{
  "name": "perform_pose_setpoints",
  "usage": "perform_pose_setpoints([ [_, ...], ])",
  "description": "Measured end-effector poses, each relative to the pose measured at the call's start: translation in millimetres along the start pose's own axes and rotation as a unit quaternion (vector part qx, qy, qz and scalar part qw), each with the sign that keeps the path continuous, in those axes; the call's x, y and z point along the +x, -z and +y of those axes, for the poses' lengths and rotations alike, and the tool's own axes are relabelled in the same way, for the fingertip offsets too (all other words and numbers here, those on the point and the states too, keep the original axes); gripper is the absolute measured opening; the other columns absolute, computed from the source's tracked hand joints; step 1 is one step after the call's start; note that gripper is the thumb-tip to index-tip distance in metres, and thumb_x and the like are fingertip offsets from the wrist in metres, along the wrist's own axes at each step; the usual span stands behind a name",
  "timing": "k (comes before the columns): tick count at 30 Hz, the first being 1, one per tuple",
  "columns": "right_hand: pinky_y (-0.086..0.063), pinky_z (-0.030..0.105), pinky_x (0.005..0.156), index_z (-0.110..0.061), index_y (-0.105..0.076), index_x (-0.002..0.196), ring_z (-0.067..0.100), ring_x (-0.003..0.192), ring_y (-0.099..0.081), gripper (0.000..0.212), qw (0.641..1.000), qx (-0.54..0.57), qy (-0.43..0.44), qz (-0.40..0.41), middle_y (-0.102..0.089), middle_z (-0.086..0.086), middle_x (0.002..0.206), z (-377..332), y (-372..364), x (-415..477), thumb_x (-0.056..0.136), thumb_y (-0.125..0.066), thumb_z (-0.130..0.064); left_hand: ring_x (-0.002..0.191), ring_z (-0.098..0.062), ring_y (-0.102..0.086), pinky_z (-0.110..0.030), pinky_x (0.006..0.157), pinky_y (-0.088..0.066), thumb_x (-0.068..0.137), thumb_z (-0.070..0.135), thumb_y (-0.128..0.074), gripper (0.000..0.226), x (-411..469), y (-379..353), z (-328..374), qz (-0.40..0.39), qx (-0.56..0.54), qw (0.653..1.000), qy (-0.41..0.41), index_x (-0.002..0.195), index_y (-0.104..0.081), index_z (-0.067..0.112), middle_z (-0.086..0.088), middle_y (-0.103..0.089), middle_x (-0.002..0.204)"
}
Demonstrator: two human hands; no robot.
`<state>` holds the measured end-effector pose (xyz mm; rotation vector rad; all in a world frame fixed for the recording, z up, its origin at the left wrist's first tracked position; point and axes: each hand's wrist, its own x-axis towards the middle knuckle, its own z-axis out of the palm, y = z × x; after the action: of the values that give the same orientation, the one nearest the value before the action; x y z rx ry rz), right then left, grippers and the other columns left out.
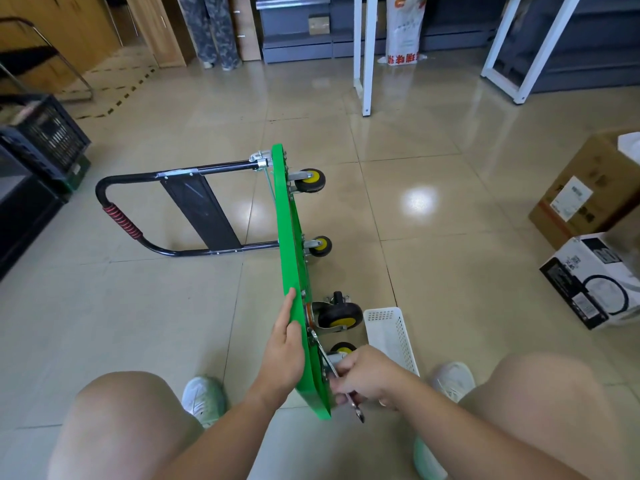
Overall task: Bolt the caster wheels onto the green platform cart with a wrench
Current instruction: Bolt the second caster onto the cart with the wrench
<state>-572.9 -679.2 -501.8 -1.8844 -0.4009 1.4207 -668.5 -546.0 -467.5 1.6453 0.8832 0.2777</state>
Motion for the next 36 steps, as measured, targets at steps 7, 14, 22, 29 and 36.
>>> perform_pose_setpoints([
  [7, -0.061, 0.038, 0.079, -0.014, -0.08, 0.092, 0.02, 0.066, -0.067, 0.01, 0.996, 0.069, 0.043, 0.031, -0.075, 0.009, 0.073, 21, -13, -5, 0.082, -0.077, -0.014, 0.117, 0.03, -0.041, 0.01, 0.089, -0.025, 0.109, 0.011, -0.026, 0.059, 4, 0, -3, 0.001, 0.008, 1.0, -0.001, 0.159, -0.028, 0.042, 0.022, -0.037, 0.154],
  [14, -0.058, 0.034, 0.075, -0.02, -0.081, 0.084, 0.017, 0.067, -0.066, 0.012, 0.996, 0.065, 0.048, 0.043, -0.074, 0.007, 0.073, 33, -6, -4, 0.083, -0.076, -0.009, 0.146, 0.004, -0.03, -0.019, 0.124, -0.02, 0.111, 0.013, -0.026, 0.058, 5, 0, -3, 0.001, 0.015, 1.0, -0.002, 0.16, -0.027, 0.044, 0.022, -0.033, 0.159],
  [22, -0.049, 0.017, 0.085, -0.03, -0.078, 0.108, 0.002, 0.094, -0.065, 0.03, 0.992, 0.013, 0.093, 0.082, -0.075, -0.019, 0.094, 34, -9, 31, 0.086, -0.074, -0.009, 0.144, 0.009, -0.03, -0.014, 0.119, -0.02, 0.11, 0.014, -0.025, 0.058, 7, 1, -6, -0.007, 0.026, 1.0, -0.004, 0.158, -0.025, 0.048, 0.025, -0.033, 0.158],
  [29, -0.05, 0.028, 0.097, -0.027, -0.078, 0.107, 0.016, 0.104, -0.066, 0.031, 0.992, 0.009, 0.1, 0.076, -0.075, -0.009, 0.104, 34, -15, 48, 0.086, -0.071, -0.004, 0.134, 0.027, -0.03, 0.008, 0.103, -0.019, 0.11, 0.009, -0.026, 0.059, 8, 1, -5, -0.006, 0.022, 1.0, -0.004, 0.16, -0.027, 0.041, 0.026, -0.035, 0.156],
  [36, -0.051, 0.019, 0.087, -0.027, -0.079, 0.097, 0.006, 0.093, -0.069, 0.017, 0.994, 0.006, 0.103, 0.044, -0.076, -0.015, 0.092, 38, -21, 34, 0.09, -0.069, -0.014, 0.128, 0.033, -0.027, 0.008, 0.102, -0.021, 0.11, 0.007, -0.027, 0.059, 9, 1, -5, -0.001, 0.007, 1.0, -0.002, 0.156, -0.03, 0.043, 0.028, -0.039, 0.15],
])
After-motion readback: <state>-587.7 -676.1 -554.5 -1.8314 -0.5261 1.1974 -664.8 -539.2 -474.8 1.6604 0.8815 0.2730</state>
